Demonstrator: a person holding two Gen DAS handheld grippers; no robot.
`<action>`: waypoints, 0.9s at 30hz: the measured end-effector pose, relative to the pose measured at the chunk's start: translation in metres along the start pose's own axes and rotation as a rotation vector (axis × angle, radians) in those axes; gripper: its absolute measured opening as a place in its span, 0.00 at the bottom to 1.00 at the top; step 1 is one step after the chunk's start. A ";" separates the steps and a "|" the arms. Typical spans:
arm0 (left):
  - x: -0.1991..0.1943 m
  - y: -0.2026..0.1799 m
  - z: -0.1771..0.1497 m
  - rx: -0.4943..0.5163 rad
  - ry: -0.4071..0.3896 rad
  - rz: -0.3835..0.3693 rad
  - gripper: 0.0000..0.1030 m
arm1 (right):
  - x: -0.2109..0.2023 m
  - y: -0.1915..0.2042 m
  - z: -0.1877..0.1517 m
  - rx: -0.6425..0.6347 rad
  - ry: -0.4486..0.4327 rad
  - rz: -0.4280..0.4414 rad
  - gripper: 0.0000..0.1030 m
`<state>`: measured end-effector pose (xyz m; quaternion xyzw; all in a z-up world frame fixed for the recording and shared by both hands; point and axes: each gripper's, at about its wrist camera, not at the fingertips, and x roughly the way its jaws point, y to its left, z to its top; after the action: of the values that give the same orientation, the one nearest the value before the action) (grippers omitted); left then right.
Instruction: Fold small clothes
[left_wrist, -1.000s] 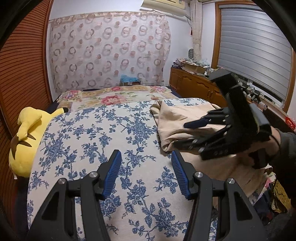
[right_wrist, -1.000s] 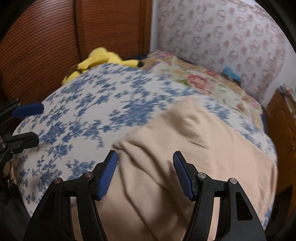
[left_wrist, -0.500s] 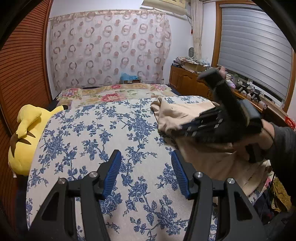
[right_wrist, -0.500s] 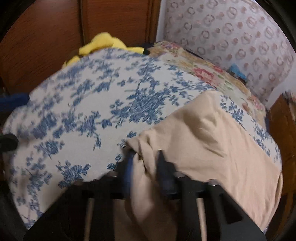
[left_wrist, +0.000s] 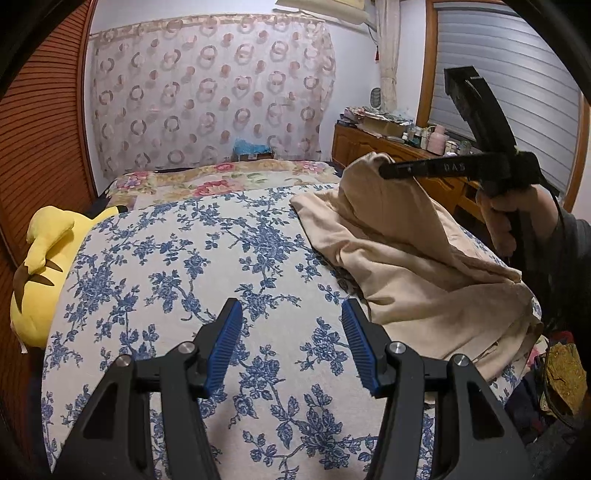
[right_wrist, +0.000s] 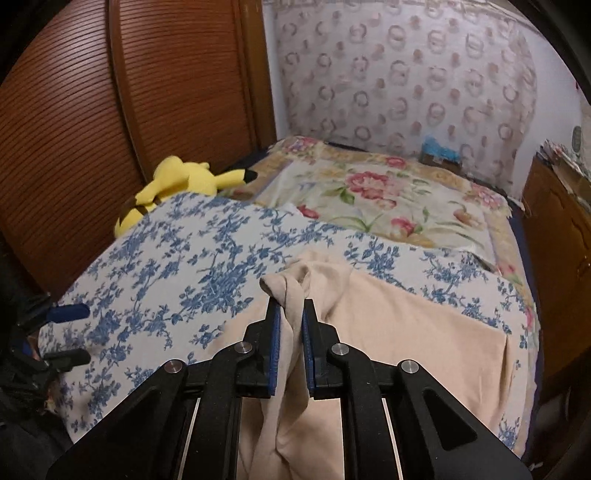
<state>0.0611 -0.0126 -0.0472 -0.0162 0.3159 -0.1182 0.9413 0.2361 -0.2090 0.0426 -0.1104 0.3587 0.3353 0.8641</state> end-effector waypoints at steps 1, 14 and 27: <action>0.000 -0.001 0.000 0.003 0.002 0.000 0.54 | -0.002 -0.002 0.001 0.001 -0.006 -0.008 0.07; 0.006 -0.005 -0.002 0.009 0.020 -0.011 0.54 | -0.025 -0.132 -0.008 0.148 0.037 -0.587 0.16; 0.019 -0.032 -0.003 0.062 0.064 -0.065 0.54 | -0.058 -0.117 -0.068 0.170 0.066 -0.406 0.53</action>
<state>0.0670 -0.0479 -0.0574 0.0066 0.3414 -0.1591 0.9263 0.2460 -0.3549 0.0282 -0.1181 0.3842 0.1191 0.9079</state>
